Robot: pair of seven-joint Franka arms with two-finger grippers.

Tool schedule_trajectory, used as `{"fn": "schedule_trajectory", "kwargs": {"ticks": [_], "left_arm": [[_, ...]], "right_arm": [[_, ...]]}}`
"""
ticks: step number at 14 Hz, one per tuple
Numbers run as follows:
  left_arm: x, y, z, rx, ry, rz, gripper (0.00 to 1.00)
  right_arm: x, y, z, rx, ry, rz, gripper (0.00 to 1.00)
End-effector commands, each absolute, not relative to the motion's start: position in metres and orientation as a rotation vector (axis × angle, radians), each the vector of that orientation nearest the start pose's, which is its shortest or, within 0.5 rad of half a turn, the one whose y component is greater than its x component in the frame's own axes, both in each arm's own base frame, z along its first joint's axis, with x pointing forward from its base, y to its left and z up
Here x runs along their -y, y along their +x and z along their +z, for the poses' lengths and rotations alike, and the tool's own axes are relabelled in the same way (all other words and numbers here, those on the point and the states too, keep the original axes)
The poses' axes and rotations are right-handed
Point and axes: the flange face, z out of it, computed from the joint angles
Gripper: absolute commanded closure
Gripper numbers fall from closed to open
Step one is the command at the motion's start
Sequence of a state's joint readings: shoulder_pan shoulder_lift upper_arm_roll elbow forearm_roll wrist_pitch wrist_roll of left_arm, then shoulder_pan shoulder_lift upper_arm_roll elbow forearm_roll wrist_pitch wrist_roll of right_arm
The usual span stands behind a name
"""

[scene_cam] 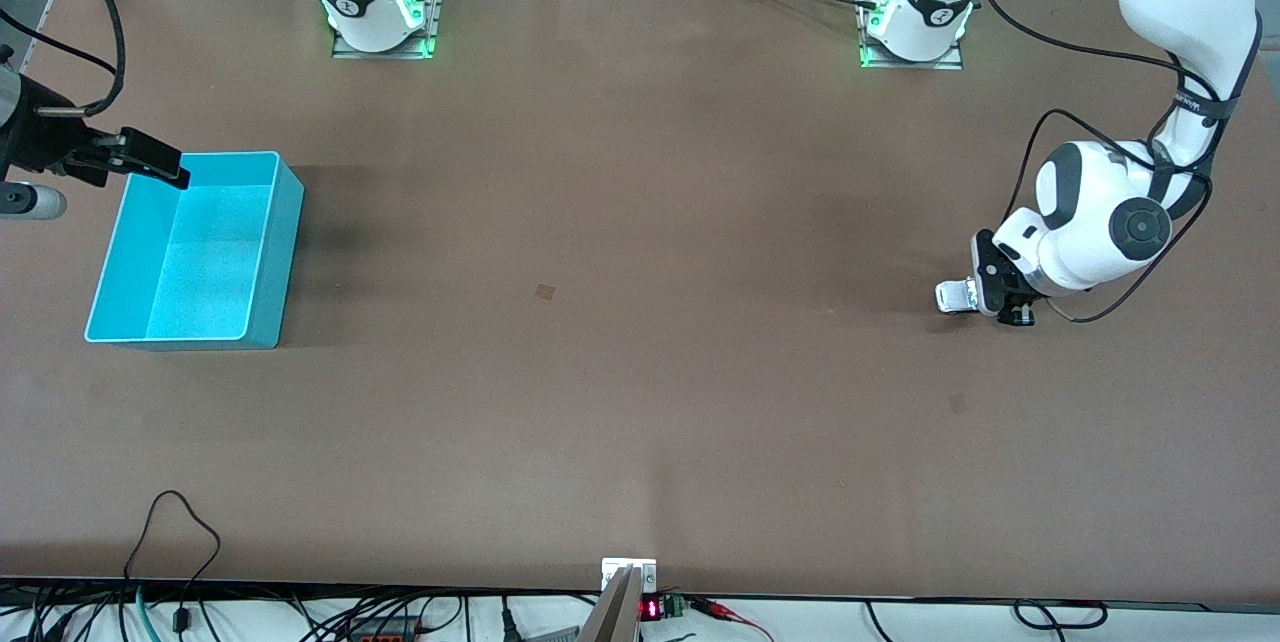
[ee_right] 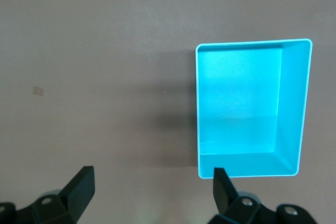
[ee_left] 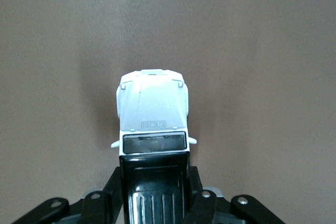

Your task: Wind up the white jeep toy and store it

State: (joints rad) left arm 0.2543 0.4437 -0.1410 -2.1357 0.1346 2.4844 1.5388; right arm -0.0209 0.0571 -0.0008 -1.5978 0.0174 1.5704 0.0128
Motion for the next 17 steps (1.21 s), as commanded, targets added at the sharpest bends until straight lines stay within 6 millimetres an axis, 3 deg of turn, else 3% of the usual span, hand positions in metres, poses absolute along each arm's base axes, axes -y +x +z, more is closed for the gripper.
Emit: {"fn": "schedule_trajectory", "kwargs": {"ticks": [1, 10, 13, 17], "left_arm": [[-0.075, 0.532, 0.138, -2.309, -2.317, 0.208, 0.9], [-0.141, 0.527, 0.124, -2.362, -2.297, 0.165, 0.9], [-0.149, 0.525, 0.124, -2.364, -2.296, 0.164, 0.89], [-0.173, 0.523, 0.127, -2.377, -2.249, 0.184, 0.89]], "right_arm": [[0.009, 0.571, 0.584, -0.04, -3.105, 0.119, 0.0], [0.008, 0.571, 0.584, -0.037, -3.105, 0.119, 0.0], [0.008, 0.571, 0.584, -0.037, -3.105, 0.119, 0.0], [0.008, 0.571, 0.584, -0.037, -3.105, 0.119, 0.0]]}}
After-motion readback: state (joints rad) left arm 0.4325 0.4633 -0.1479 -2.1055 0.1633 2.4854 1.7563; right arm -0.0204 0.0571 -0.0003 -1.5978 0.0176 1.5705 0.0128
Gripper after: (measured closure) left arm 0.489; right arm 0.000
